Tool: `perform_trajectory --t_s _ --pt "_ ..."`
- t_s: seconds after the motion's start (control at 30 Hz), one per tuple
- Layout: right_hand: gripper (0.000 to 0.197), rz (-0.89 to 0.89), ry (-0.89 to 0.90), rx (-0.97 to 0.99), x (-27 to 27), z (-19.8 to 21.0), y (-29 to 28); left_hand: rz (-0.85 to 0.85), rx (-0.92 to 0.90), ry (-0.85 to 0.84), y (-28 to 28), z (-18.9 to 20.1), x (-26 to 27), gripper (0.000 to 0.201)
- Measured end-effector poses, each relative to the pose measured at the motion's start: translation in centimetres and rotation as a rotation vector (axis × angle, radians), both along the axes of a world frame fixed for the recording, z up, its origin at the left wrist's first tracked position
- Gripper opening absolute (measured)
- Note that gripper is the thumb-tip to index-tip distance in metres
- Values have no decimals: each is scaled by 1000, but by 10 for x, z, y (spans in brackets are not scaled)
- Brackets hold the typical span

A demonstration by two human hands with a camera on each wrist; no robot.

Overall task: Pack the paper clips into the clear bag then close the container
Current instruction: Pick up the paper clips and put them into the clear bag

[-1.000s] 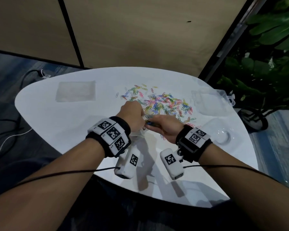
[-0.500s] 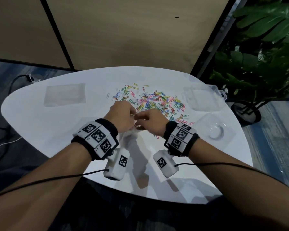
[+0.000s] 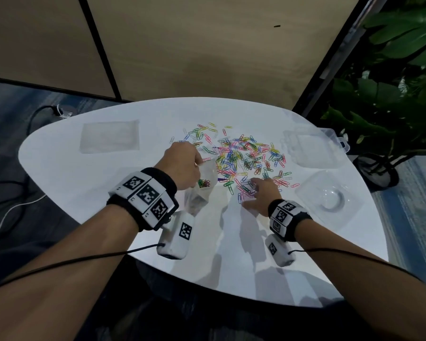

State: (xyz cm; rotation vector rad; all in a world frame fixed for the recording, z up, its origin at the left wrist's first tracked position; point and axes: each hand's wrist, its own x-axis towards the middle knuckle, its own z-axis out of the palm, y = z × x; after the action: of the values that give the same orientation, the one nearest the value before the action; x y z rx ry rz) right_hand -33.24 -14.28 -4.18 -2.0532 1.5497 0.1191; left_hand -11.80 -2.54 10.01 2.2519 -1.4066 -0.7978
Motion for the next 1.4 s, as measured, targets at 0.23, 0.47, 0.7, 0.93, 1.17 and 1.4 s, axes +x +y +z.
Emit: perform_trajectory --t_s 0.23,0.47,0.7,0.93,1.17,1.4 --pt "67 287 22 -165 36 -5 1 -10 12 -15 2 -3 8 32" --pt "29 533 154 -374 45 -6 -3 -13 14 -1 3 -2 9 32" --pt "18 136 -5 -225 28 14 -20 -31 21 2 3 1 4 31" --pt "12 -458 -857 420 24 56 -29 -34 31 6 0 1 -1 34" --pt "22 -350 -1149 853 60 87 34 10 5 39 -5 -3 -10 31" --pt "17 286 -367 -76 69 81 52 -34 8 43 -7 -7 -24 24"
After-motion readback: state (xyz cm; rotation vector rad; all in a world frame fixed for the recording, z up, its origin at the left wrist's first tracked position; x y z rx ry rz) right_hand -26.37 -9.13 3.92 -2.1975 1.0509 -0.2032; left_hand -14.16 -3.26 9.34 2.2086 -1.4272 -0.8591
